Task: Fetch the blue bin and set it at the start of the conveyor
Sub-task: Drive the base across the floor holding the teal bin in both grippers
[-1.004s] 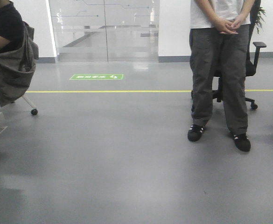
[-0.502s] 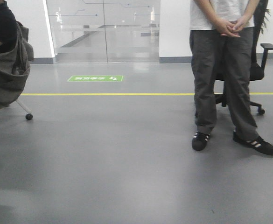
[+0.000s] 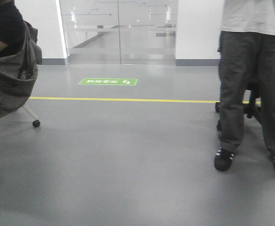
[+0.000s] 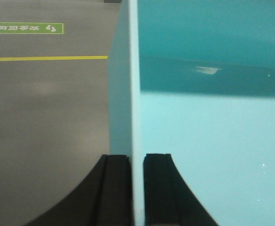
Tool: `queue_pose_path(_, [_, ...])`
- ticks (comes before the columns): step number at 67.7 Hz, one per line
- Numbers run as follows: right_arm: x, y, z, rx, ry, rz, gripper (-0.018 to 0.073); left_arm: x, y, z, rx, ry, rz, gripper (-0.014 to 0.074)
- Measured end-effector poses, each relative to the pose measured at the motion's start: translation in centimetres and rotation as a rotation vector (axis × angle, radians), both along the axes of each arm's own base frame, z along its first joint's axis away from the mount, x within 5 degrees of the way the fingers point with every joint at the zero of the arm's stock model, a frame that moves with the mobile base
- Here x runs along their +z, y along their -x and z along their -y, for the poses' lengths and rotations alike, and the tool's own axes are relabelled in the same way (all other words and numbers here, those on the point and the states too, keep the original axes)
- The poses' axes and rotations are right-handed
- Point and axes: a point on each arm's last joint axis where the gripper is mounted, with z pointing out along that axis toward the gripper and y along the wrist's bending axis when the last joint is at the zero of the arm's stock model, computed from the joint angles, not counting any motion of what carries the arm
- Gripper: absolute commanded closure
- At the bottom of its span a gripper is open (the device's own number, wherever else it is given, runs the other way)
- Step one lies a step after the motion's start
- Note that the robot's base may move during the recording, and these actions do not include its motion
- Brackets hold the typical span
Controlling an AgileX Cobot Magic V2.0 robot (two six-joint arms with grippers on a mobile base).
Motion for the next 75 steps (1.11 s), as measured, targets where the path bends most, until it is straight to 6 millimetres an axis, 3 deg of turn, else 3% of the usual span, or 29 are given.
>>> queue_pose_path(75, [0.03, -0.01, -0.02, 0.001, -0.002, 0.003, 0.0712, 0.02, -0.01, 0.01, 0.0, 0.001, 0.002, 0.0708])
